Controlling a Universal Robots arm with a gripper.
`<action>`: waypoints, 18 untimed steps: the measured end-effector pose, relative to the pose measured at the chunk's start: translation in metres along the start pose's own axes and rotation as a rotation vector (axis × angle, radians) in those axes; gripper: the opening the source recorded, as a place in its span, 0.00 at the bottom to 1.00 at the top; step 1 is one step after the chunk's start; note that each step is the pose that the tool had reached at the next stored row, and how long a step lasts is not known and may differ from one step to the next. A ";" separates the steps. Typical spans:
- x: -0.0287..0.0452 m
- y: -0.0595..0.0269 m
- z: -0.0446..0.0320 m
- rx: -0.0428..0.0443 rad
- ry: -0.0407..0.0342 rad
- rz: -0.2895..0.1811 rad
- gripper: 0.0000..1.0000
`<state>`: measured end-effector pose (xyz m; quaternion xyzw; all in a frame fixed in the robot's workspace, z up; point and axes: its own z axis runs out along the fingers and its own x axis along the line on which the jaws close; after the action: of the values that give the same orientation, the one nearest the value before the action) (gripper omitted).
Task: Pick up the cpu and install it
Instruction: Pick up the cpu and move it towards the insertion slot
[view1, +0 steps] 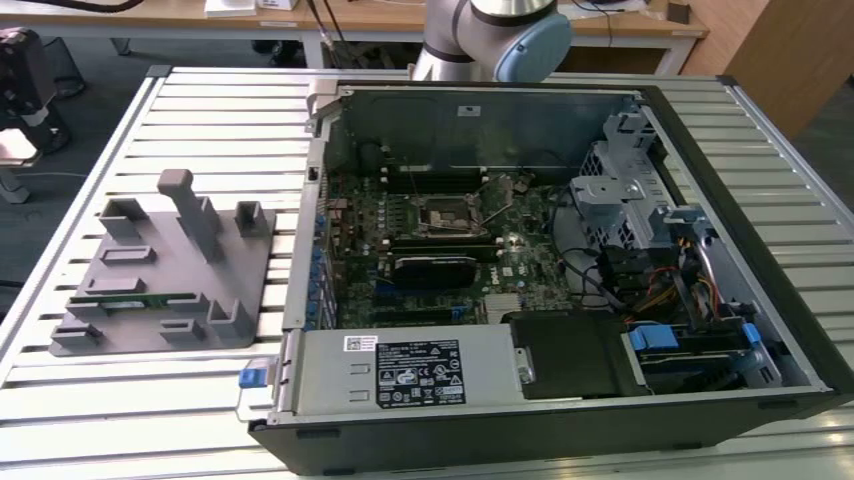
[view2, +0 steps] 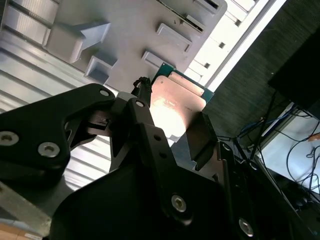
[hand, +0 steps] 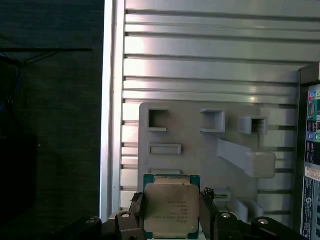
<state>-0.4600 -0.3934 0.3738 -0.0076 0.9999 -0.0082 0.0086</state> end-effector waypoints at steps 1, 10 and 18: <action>0.0000 0.0000 -0.0010 -0.0001 -0.0001 0.000 0.53; -0.0004 0.0002 -0.0255 -0.0001 -0.0001 0.000 0.53; -0.0006 0.0001 -0.0384 -0.0002 -0.0003 0.000 0.53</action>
<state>-0.4600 -0.3927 0.4122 -0.0076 0.9999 -0.0081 0.0088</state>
